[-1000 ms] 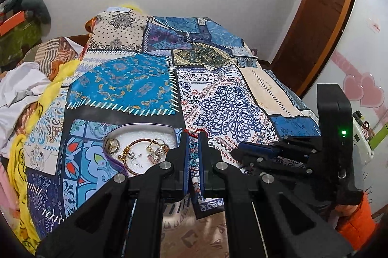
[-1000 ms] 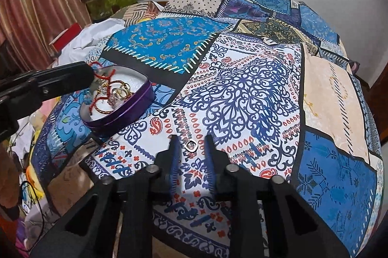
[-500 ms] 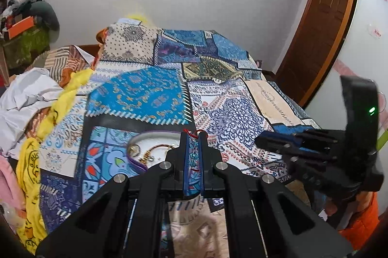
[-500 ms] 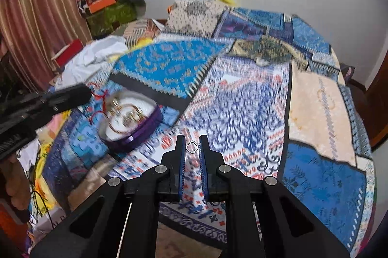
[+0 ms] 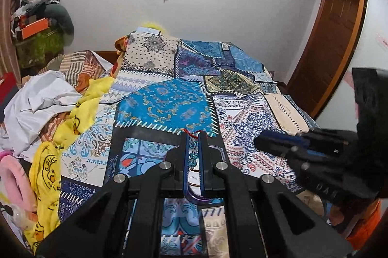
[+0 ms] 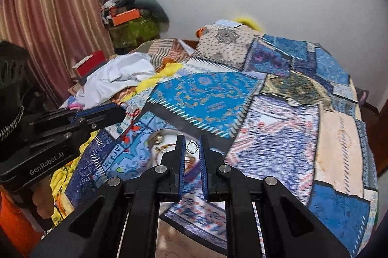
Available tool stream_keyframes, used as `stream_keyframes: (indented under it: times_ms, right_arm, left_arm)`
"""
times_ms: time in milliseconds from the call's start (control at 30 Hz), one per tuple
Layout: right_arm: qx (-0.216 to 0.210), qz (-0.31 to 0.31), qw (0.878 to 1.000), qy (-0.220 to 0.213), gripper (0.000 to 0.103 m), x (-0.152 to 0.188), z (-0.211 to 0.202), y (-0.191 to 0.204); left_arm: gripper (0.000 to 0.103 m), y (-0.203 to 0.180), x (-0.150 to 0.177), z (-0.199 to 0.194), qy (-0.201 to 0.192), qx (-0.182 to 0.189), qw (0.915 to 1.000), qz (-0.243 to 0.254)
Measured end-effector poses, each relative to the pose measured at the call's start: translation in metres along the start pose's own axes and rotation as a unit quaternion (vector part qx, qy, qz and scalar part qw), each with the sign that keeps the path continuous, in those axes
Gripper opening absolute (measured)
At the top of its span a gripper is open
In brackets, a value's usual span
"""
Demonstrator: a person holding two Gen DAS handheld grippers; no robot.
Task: Organize jewelry
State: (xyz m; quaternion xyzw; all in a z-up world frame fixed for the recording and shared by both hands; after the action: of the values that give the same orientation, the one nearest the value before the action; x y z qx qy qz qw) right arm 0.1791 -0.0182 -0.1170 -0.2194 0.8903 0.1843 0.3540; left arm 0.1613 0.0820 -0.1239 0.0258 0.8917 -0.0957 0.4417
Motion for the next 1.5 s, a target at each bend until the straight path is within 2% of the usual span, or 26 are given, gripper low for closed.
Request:
stream_keyframes:
  times_ms: [300,833,1133,1233,1433,1500]
  right_arm:
    - [-0.018,-0.017,0.999,0.047,0.01,0.015,0.04,0.014]
    - [-0.027,-0.027,0.994,0.103,0.01,0.036,0.072,0.014]
    - [-0.016,-0.03,0.994,0.101,0.01,0.035,0.073,0.014]
    - [-0.011,-0.028,0.995,0.098,0.014,0.032,0.07,0.013]
    - [0.0,-0.023,0.997,0.068,0.018,0.021,0.046,0.012]
    - [0.002,-0.019,0.999,0.05,0.018,0.014,0.031,0.011]
  left_arm:
    - [0.005,0.012,0.007,0.028,0.023,0.011,0.9996,-0.009]
    - [0.005,0.002,0.016,0.074,0.067,0.037,0.997,0.001]
    - [0.008,0.003,0.016,0.063,0.068,0.023,0.9974,0.0]
    - [0.008,0.003,0.014,0.053,0.064,0.016,0.9978,0.002]
    - [0.009,-0.004,0.005,0.024,0.041,0.001,0.9991,0.011]
    - [0.013,-0.008,-0.002,0.009,0.026,-0.005,0.9995,0.015]
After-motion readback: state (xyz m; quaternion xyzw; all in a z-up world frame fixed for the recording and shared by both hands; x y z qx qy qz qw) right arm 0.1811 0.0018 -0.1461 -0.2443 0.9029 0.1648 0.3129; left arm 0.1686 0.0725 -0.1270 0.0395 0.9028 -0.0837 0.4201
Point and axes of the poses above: each gripper's, at about its wrist camera, not at the fingertips, and z roughly the way its jaws point, y to its left, x to its underside, the point moved 4 cm from there along z, roughly the way its jaws point, and after that the axes turned 6 degrees about z, right-handed, at the moved point
